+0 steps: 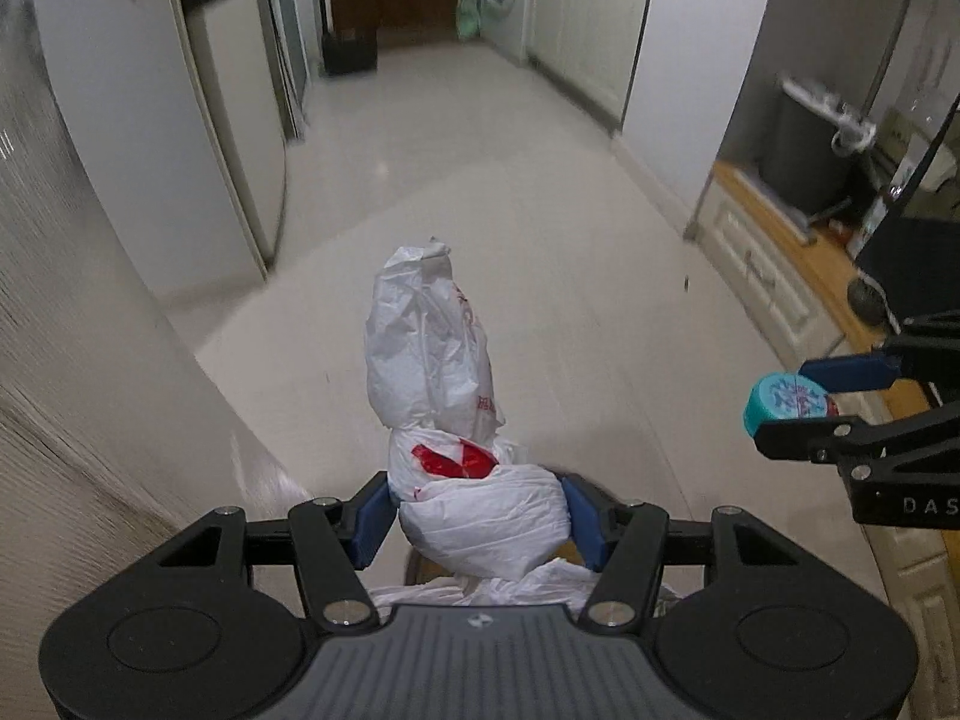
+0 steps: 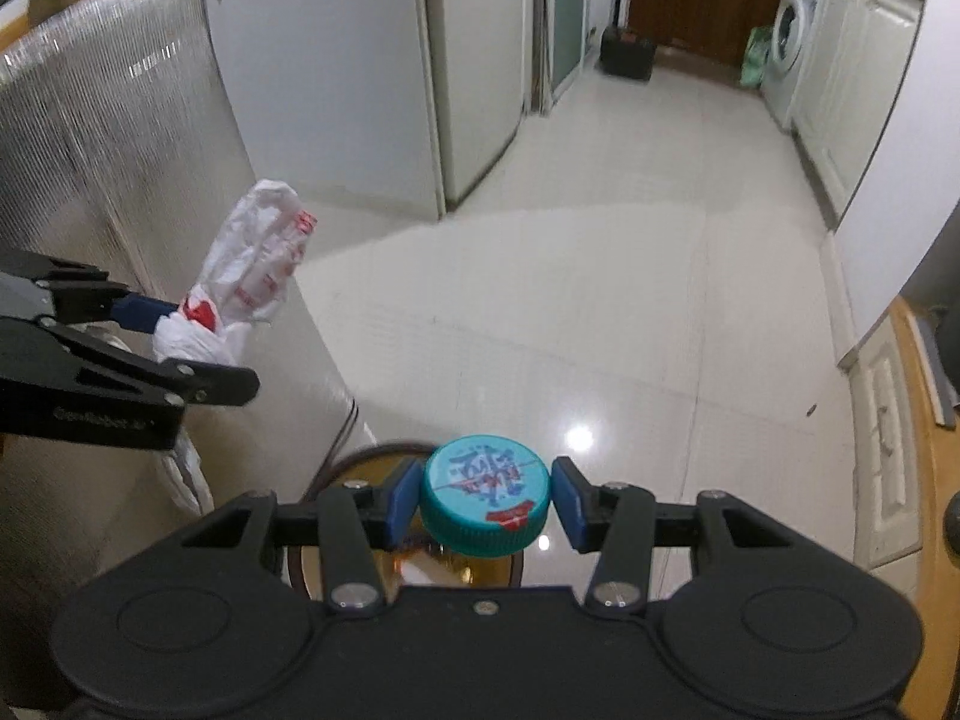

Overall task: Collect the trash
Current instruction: 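Lift the white bag and teal tin and carry both toward the trash bin, then open the left tool dropping the white bag while the right tool releases the teal tin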

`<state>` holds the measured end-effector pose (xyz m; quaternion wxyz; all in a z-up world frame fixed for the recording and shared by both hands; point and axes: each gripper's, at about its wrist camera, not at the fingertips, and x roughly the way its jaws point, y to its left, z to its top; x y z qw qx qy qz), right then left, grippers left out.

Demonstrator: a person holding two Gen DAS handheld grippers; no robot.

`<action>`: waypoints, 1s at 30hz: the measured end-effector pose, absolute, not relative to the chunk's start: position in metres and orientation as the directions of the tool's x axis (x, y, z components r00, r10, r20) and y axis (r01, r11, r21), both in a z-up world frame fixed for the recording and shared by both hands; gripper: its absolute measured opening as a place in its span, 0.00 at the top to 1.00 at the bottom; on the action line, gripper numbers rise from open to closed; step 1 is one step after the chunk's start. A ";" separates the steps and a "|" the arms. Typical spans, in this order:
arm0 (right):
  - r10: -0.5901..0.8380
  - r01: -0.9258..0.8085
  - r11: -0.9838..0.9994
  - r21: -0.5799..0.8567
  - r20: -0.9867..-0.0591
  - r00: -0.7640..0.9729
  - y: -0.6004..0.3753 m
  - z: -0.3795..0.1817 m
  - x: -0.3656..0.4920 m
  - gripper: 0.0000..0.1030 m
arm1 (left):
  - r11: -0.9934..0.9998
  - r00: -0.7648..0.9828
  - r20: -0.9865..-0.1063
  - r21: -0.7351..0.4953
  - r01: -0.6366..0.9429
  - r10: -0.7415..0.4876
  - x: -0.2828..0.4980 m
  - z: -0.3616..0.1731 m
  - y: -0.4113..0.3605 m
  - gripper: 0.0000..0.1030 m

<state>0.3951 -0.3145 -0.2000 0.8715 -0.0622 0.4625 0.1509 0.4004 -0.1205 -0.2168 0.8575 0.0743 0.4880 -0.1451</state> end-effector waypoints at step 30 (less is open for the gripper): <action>0.158 -0.528 0.849 -0.027 -0.940 0.302 -0.261 -0.326 0.426 0.53 | 0.970 0.187 -0.976 -0.068 0.234 -0.114 0.428 -0.376 -0.116 0.40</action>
